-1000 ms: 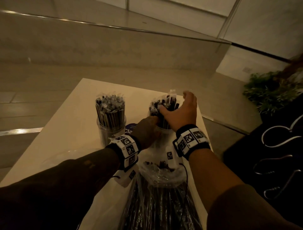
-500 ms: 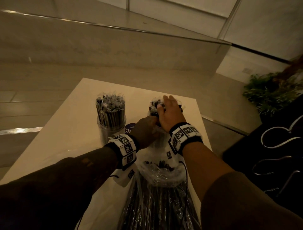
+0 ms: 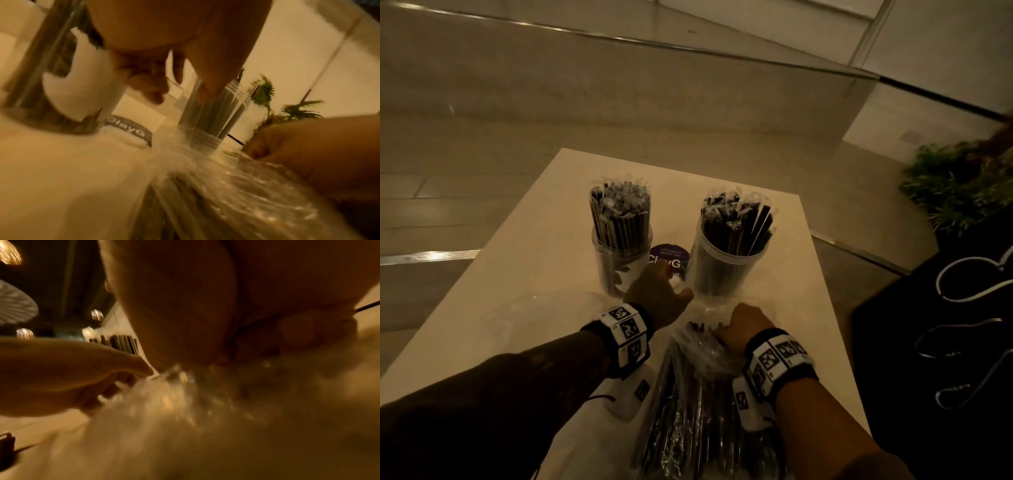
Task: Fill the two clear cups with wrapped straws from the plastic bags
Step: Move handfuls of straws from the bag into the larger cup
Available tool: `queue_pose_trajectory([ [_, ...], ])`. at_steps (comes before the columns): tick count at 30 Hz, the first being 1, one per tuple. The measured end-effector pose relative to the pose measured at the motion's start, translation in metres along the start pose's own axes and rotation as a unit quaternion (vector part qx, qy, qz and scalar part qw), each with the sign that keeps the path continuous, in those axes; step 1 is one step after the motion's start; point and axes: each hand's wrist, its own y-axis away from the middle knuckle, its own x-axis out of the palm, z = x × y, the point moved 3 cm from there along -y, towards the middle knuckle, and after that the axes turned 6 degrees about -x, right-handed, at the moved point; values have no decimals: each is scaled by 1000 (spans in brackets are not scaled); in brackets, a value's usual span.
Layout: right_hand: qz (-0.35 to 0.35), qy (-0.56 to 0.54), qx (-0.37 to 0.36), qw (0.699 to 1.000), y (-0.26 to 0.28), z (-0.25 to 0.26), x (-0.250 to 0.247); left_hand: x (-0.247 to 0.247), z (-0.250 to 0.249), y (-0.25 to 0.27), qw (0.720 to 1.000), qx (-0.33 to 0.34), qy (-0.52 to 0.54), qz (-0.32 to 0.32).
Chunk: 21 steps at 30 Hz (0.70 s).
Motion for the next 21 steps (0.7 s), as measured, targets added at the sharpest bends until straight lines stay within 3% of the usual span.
queue_pose_trajectory([
  [2, 29, -11, 7, 1000, 0, 2, 10, 17, 14, 7, 974, -117, -10, 195],
  [4, 46, -16, 5, 999, 0, 8, 17, 32, 20, 20, 932, -171, 61, 314],
  [12, 28, -176, -28, 984, -1, 28, 23, 37, 23, 19, 947, -111, -27, 300],
  [17, 76, -165, -31, 983, 0, 26, 24, 37, 22, 18, 945, -90, -94, 301],
  [21, 57, -184, -16, 981, 1, 27, 22, 38, 22, 23, 950, -110, -26, 291],
])
